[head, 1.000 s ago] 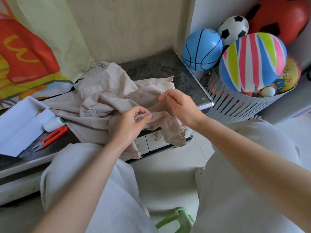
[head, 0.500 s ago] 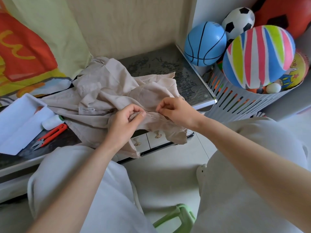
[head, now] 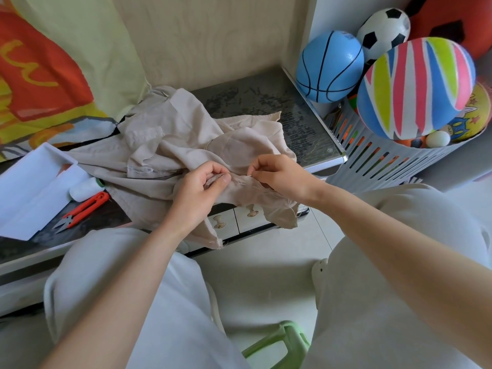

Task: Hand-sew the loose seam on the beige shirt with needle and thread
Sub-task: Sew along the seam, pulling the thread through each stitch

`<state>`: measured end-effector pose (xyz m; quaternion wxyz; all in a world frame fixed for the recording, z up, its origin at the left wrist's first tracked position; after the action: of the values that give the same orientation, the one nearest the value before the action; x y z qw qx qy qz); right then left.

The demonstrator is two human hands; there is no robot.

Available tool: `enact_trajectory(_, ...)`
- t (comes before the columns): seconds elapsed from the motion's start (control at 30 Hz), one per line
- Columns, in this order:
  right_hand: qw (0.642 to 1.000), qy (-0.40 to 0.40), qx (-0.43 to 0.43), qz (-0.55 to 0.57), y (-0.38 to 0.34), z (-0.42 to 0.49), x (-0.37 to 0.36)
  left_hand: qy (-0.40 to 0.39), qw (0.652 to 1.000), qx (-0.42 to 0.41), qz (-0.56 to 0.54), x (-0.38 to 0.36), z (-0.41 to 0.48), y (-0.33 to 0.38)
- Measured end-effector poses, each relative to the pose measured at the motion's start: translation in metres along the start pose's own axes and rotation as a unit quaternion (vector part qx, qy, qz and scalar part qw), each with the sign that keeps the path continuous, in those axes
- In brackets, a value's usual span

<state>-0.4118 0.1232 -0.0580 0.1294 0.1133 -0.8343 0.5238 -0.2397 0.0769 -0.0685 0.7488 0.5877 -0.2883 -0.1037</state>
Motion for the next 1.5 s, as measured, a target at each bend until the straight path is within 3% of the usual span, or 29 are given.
enact_trajectory(0.2,1.000,-0.003,-0.003,-0.010,0.000,-0.001,0.000,-0.003,1.000,-0.002,-0.006,0.000,0.000,0.000)
enact_trajectory(0.7,0.987,-0.113,-0.039,0.107,0.000,-0.007,-0.010,-0.024,0.998,0.029,-0.047,-0.010,0.000,0.004)
enact_trajectory(0.87,0.976,-0.129,-0.045,0.170,0.003,-0.002,-0.012,-0.032,0.988,0.073,-0.132,-0.007,-0.001,0.004)
enact_trajectory(0.97,0.977,-0.145,-0.033,0.152,0.003,-0.002,-0.011,-0.042,0.979,0.107,-0.166,-0.006,-0.002,0.003)
enact_trajectory(1.17,0.995,-0.065,-0.037,0.065,0.004,0.002,-0.006,-0.049,0.971,0.114,-0.206,-0.005,-0.002,0.004)
enact_trajectory(1.33,0.997,-0.020,-0.045,0.067,0.002,0.001,-0.002,-0.035,0.966,0.103,-0.234,-0.003,0.000,0.004)
enact_trajectory(1.5,0.997,-0.044,-0.033,0.052,0.001,-0.002,-0.007,-0.040,0.969,0.103,-0.221,-0.009,-0.001,0.007)
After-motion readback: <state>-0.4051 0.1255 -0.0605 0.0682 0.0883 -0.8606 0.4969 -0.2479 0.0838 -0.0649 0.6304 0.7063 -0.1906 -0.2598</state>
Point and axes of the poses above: each hand's wrist, its own z-axis towards the middle knuckle, its own x-axis out of the back of the hand, y = z × x, the point moved 1 cm from there along z, towards the middle knuckle, and after that the axes turned 11 degrees about -x, right-handed, at the moved point
